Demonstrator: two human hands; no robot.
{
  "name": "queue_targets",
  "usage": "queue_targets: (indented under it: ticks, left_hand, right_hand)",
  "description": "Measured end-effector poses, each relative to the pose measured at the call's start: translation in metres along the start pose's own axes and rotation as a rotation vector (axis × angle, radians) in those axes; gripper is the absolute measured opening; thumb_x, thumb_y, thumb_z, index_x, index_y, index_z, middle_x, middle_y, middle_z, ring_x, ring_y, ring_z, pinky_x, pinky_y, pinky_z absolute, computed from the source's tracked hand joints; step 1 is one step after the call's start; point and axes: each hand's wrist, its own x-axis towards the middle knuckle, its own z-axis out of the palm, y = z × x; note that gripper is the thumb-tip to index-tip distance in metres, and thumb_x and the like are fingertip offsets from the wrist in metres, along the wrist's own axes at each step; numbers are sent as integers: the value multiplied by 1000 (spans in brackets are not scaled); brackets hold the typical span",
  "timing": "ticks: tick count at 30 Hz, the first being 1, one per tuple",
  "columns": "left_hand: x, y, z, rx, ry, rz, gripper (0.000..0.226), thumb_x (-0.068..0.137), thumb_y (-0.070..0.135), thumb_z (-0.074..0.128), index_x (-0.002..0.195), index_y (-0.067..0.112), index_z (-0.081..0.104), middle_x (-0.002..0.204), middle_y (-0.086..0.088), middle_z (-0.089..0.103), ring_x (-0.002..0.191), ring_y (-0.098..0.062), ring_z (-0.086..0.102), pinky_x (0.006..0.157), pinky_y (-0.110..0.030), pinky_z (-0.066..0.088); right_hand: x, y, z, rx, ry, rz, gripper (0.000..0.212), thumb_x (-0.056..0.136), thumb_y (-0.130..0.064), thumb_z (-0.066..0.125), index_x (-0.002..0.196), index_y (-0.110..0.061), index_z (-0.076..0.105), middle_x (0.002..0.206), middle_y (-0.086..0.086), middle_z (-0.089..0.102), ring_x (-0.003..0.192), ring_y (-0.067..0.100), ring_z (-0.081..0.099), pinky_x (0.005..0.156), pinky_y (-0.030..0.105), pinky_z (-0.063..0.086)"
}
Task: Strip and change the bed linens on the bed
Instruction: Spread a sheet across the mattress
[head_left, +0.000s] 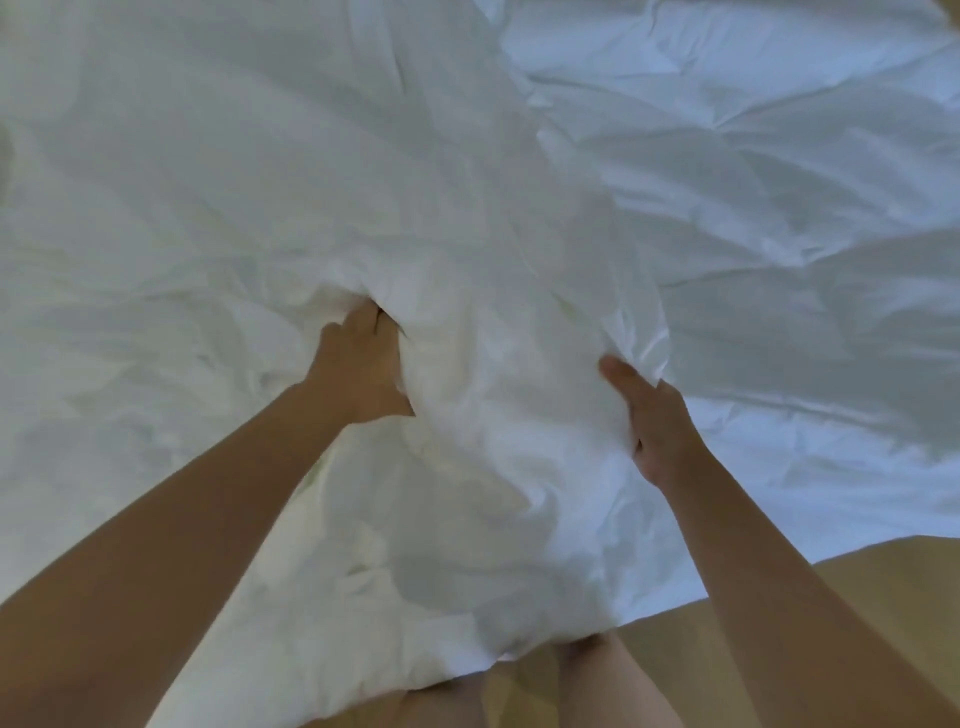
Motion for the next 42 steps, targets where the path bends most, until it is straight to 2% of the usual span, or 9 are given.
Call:
queue_targets:
  ticks: [5, 11, 17, 21, 25, 29, 31, 37, 42]
  left_hand:
    - [-5, 57, 4, 22, 501, 291, 82, 56, 46, 74, 125, 5, 57, 117, -16, 60, 107, -33, 59, 86, -42, 43]
    - [22, 113, -10, 13, 363, 498, 4, 82, 5, 63, 85, 2, 64, 79, -12, 61, 65, -32, 61, 55, -31, 34]
    - [29, 119, -19, -300, 162, 185, 18, 93, 28, 49, 77, 20, 50, 74, 8, 51, 76, -18, 56, 59, -25, 33]
    - [21, 107, -25, -432, 289, -241, 44, 86, 59, 51, 98, 17, 52, 95, 3, 58, 86, -18, 55, 74, -27, 34]
    - [23, 125, -29, -636, 132, -569, 80, 72, 73, 56, 114, 6, 47, 111, -8, 60, 106, -29, 58, 79, -29, 37]
    - [34, 160, -33, -925, 48, -476, 31, 86, 32, 65, 72, 5, 56, 77, -16, 65, 84, -35, 67, 80, -44, 56]
    - [40, 172, -44, -952, 53, -418, 34, 88, 12, 59, 58, 8, 43, 69, -19, 58, 77, -40, 67, 73, -52, 56]
    - [60, 198, -75, -884, 66, -100, 33, 87, 17, 58, 62, 11, 37, 65, -13, 45, 61, -24, 51, 67, -50, 53]
    - [68, 184, -80, -832, 112, -11, 24, 92, 34, 55, 74, 17, 57, 79, 5, 65, 82, -15, 63, 79, -39, 51]
  right_hand:
    - [4, -7, -4, 15, -90, 43, 44, 64, -41, 75, 101, -18, 67, 96, 1, 74, 87, 17, 71, 66, 30, 57]
    - [-9, 6, 9, -454, -485, 165, 79, 48, -51, 84, 117, -20, 59, 109, -1, 70, 106, 18, 64, 94, 35, 48]
    - [0, 5, 11, -155, -207, 129, 31, 74, -8, 73, 103, -16, 64, 94, 5, 73, 91, 26, 69, 78, 38, 57]
    - [10, -8, -2, 327, -207, 218, 35, 61, -13, 72, 96, -13, 67, 89, 6, 73, 82, 23, 71, 65, 35, 57]
    - [12, -11, 4, 372, -279, 294, 49, 59, -22, 70, 107, -11, 67, 97, 11, 69, 91, 30, 66, 81, 43, 52]
    - [13, -11, -1, 399, -399, 245, 35, 69, -27, 70, 101, -13, 73, 100, 12, 71, 92, 28, 68, 73, 36, 55]
    - [10, -12, -4, 385, -483, 217, 35, 68, -28, 73, 101, -17, 74, 105, 11, 70, 97, 27, 68, 74, 35, 56]
    - [12, -28, 8, 59, -607, 105, 41, 75, -3, 70, 111, -21, 63, 93, -2, 72, 91, 17, 69, 72, 25, 56]
    - [27, -38, -21, 349, -445, 210, 52, 68, -17, 75, 118, -10, 62, 103, 12, 70, 97, 29, 67, 78, 41, 56]
